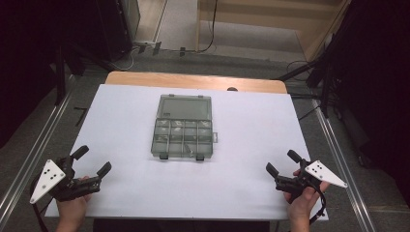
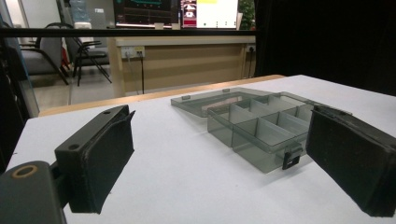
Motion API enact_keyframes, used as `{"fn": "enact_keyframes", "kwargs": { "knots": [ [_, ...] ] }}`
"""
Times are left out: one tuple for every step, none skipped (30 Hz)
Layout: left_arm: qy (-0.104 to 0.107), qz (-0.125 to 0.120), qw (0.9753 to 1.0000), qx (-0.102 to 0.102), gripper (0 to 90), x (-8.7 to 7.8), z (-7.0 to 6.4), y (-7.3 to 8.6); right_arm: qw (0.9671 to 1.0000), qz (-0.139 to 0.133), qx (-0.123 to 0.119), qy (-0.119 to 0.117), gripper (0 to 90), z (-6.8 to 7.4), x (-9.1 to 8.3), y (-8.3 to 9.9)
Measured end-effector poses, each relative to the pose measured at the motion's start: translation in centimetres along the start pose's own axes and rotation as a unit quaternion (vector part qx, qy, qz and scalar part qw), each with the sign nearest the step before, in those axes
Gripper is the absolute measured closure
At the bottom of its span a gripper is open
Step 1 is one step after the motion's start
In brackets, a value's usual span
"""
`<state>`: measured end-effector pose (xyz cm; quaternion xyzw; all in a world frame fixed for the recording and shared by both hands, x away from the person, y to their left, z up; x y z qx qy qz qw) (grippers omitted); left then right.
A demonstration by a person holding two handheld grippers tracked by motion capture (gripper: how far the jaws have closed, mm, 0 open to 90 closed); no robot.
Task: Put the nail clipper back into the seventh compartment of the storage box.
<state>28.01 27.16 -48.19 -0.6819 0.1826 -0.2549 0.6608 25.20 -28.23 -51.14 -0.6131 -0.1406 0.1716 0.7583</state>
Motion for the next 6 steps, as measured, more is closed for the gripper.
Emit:
{"fn": "enact_keyframes", "kwargs": {
  "knots": [
    [0.000, 0.000, 1.0000, 0.000, 7.3, 0.00, 0.00, 0.00, 1.0000, 0.000, 0.000, 0.001, 0.0, -0.02, 0.00, -0.02],
    [-0.001, 0.000, 1.0000, 0.000, 7.2, 0.00, 0.01, 0.01, 1.0000, 0.000, 0.001, 0.002, 0.0, -0.03, -0.01, -0.02],
    [-0.001, 0.000, 1.0000, 0.000, 7.3, 0.01, 0.00, 0.01, 1.0000, -0.001, 0.000, 0.002, 0.0, -0.03, 0.00, -0.03],
    [0.000, 0.000, 1.0000, -0.001, 7.3, 0.02, -0.01, 0.01, 1.0000, -0.001, 0.000, 0.002, 0.0, -0.03, 0.00, -0.03],
    [-0.001, 0.001, 1.0000, 0.000, 7.3, 0.03, -0.01, 0.02, 1.0000, -0.001, -0.001, 0.003, 0.0, -0.04, 0.01, -0.04],
    [-0.001, 0.002, 1.0000, 0.001, 7.3, 0.03, -0.01, 0.03, 1.0000, 0.000, -0.001, 0.004, 0.0, -0.04, 0.01, -0.03]
  ]
}}
Point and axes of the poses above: each handheld gripper's, and its own axes: x roughly forward along the jaws, y roughly out of its underside, z roughly to its left, the point moved 7 cm from there along x, roughly forward along the jaws, and after that the axes turned 12 degrees about -z, right-handed, at the moved point
